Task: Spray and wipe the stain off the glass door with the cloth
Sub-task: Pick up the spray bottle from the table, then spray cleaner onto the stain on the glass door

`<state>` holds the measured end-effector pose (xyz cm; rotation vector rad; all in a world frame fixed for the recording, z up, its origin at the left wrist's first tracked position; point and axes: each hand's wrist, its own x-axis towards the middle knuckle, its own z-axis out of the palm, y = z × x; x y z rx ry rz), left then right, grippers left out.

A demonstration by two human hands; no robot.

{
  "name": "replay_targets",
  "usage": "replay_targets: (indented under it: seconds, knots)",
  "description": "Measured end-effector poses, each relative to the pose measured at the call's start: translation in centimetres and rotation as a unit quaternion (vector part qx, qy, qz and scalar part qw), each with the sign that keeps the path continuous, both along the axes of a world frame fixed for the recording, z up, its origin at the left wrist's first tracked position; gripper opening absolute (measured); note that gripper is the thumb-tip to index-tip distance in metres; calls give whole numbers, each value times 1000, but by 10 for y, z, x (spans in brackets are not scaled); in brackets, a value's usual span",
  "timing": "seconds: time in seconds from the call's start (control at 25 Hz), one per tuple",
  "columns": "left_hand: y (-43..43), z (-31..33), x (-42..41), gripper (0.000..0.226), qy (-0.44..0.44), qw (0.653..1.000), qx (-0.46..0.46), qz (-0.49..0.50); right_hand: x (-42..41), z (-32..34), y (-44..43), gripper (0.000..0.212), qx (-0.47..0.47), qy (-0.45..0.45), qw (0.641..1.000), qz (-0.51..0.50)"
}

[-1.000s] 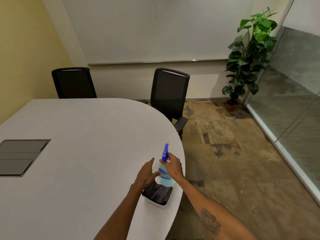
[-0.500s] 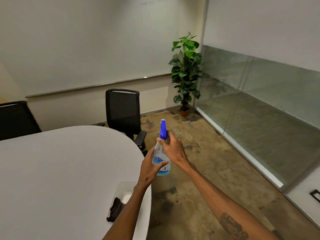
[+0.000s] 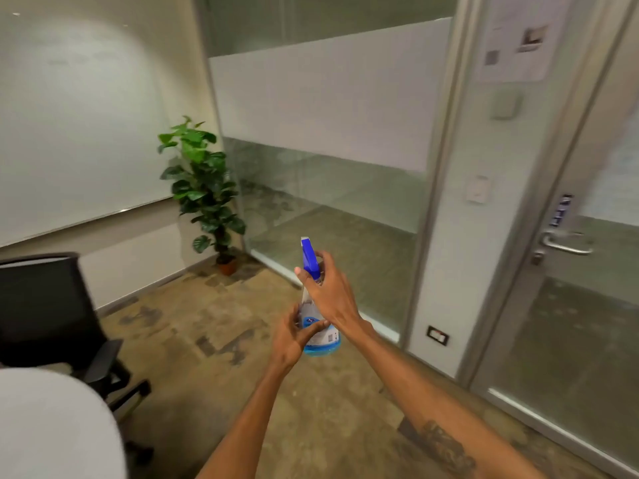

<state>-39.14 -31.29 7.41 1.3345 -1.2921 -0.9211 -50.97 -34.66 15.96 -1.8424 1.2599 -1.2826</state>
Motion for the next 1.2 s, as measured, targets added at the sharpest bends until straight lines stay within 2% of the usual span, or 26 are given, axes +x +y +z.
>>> replay_targets:
  seconds: [0.12, 0.28, 0.36, 0.52, 0.68, 0.84, 1.0, 1.08, 1.2]
  knots:
    - [-28, 10, -105, 53, 21, 997, -5, -76, -103, 10, -16, 27, -11, -10, 996, -82]
    - [-57, 16, -230, 52, 28, 986, -20, -165, -222, 22, -24, 34, -21, -15, 982, -188]
    - [-68, 19, -286, 53, 24, 978, -26, -204, -275, 27, -27, 33, -23, -45, 973, -227]
    - [-90, 25, -394, 57, 34, 959, -27, -280, -378, 35, -34, 24, -17, -114, 958, -264]
    - [-114, 37, -495, 78, 39, 934, -25, -355, -478, 48, -45, 20, -38, -158, 941, -296]
    - [-150, 59, -586, 69, 23, 909, -49, -413, -564, 66, -68, 20, -74, -155, 910, -377]
    - [-196, 83, -668, 47, 3, 890, -80, -449, -634, 91, -104, 21, -114, -144, 885, -428]
    - [-219, 94, -706, 48, -10, 879, -100, -466, -667, 100, -123, 21, -128, -140, 872, -451]
    - [-242, 106, -755, 63, -9, 867, -124, -482, -711, 109, -141, 22, -150, -151, 860, -464]
